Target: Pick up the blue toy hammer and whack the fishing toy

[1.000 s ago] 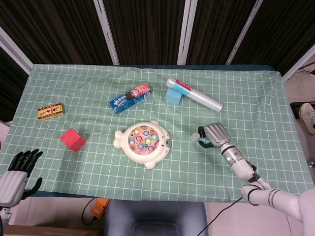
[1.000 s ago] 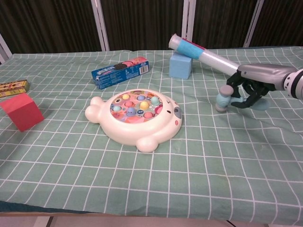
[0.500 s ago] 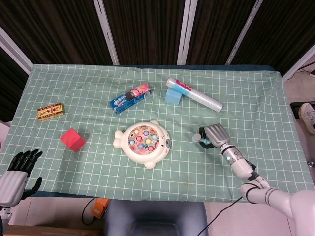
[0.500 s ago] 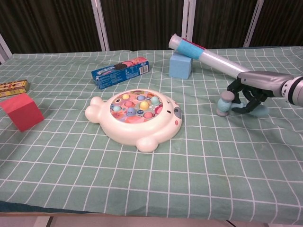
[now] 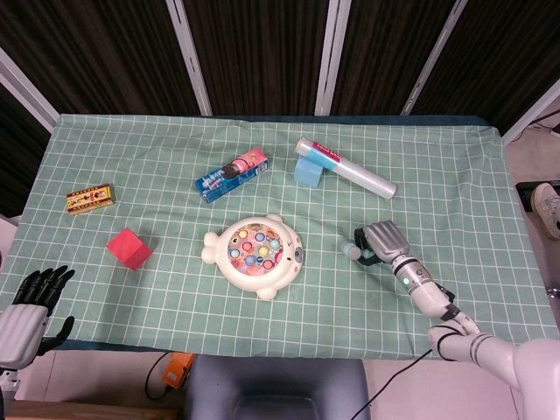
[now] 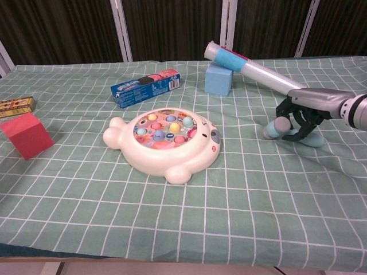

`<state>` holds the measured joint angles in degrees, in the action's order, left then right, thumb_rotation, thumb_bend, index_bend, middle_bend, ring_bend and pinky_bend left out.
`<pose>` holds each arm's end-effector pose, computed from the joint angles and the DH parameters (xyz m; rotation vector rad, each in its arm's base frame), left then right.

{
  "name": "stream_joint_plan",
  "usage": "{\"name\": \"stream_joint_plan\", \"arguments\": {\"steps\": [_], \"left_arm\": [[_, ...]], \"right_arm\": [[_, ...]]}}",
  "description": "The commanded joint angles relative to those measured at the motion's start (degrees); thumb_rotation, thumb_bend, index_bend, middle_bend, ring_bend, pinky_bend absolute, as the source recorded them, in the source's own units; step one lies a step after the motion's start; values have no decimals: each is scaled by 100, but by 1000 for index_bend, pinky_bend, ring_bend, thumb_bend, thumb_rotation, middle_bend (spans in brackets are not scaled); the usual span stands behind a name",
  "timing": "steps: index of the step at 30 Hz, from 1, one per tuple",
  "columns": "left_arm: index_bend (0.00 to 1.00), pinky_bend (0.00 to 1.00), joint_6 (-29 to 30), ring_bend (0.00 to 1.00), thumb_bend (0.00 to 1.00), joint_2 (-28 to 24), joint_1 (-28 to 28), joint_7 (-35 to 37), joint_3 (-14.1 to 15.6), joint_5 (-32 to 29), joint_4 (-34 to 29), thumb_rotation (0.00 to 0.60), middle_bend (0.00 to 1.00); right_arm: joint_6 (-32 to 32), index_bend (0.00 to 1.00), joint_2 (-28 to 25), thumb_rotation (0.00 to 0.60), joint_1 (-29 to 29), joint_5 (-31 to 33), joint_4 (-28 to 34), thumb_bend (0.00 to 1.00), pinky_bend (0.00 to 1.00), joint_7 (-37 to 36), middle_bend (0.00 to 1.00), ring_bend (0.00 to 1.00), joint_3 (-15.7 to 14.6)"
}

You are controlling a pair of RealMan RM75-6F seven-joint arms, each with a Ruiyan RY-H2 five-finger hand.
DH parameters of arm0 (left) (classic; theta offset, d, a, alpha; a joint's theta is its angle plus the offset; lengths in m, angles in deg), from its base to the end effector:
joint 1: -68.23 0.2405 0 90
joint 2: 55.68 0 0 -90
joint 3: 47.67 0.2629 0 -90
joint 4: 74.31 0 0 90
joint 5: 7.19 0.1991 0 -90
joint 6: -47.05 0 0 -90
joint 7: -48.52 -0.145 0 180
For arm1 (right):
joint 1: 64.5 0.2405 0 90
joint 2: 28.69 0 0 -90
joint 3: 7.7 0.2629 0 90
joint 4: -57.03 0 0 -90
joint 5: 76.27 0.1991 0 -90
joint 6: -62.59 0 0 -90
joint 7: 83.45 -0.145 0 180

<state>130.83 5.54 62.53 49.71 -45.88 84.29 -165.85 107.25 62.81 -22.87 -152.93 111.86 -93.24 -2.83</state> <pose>-0.3123 0.1692 0.1705 -1.5421 -0.8983 -0.8599 -0.2577 -0.3877 0.0044 1.8399 -1.0449 0.7534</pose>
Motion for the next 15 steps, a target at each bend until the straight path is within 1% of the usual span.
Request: {"name": "stream_joint_plan", "arguments": {"steps": [1, 15], "left_arm": [[0, 78, 3, 15, 414, 1, 1, -2, 1, 2, -1, 600, 56], [0, 78, -4, 15, 415, 14, 0, -38, -1, -7, 0, 600, 56]], "right_arm": [[-4, 822, 8, 600, -7, -1, -22, 421, 781, 6, 715, 721, 10], [-103, 780, 52, 600, -60, -6, -205, 394, 775, -336, 685, 716, 73]]}}
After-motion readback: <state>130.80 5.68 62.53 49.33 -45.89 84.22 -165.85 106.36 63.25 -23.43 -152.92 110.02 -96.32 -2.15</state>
